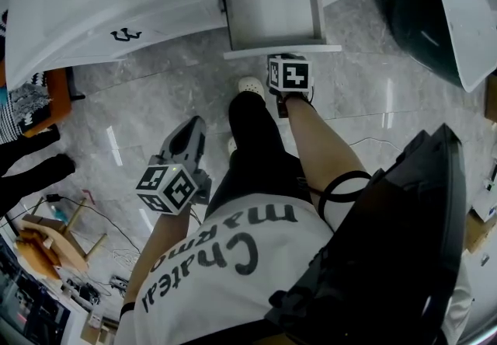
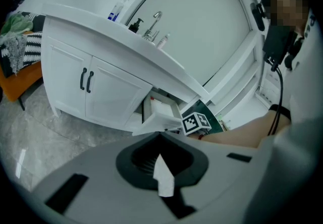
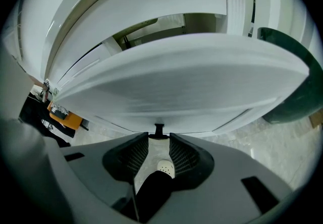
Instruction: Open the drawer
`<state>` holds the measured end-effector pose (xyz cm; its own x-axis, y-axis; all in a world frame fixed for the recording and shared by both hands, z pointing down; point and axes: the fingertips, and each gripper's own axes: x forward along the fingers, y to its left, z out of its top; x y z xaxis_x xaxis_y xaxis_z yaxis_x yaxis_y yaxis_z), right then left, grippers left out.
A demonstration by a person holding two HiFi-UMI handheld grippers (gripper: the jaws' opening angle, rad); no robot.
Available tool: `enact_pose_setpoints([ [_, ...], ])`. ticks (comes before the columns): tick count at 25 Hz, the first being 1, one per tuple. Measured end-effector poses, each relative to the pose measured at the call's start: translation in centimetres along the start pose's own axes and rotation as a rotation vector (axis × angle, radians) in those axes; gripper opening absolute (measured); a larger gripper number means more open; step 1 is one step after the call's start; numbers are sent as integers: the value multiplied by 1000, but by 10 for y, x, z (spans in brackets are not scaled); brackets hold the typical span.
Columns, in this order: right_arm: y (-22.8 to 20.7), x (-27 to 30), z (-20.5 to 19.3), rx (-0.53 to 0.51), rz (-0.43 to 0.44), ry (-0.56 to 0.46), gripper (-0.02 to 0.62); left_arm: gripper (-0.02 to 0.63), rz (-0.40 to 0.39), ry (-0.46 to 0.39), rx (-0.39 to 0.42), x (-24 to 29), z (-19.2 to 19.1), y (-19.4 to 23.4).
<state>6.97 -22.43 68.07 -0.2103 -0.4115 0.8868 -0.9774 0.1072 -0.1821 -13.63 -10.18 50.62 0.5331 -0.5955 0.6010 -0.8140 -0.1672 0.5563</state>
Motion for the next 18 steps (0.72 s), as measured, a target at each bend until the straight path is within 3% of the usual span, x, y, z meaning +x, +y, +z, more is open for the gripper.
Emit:
enact_pose_setpoints([
  [6,4,-11,10,-121,-28,-41,132,-8,-16,-21,20,6,21,-2],
  [11,1,-30,22,19,-13,-73,95,-8,-30,-37,37,3,32,-8],
  [18,7,-59,25,61,23,-68,37,-8,-78,-88,101,-2,57,-27],
])
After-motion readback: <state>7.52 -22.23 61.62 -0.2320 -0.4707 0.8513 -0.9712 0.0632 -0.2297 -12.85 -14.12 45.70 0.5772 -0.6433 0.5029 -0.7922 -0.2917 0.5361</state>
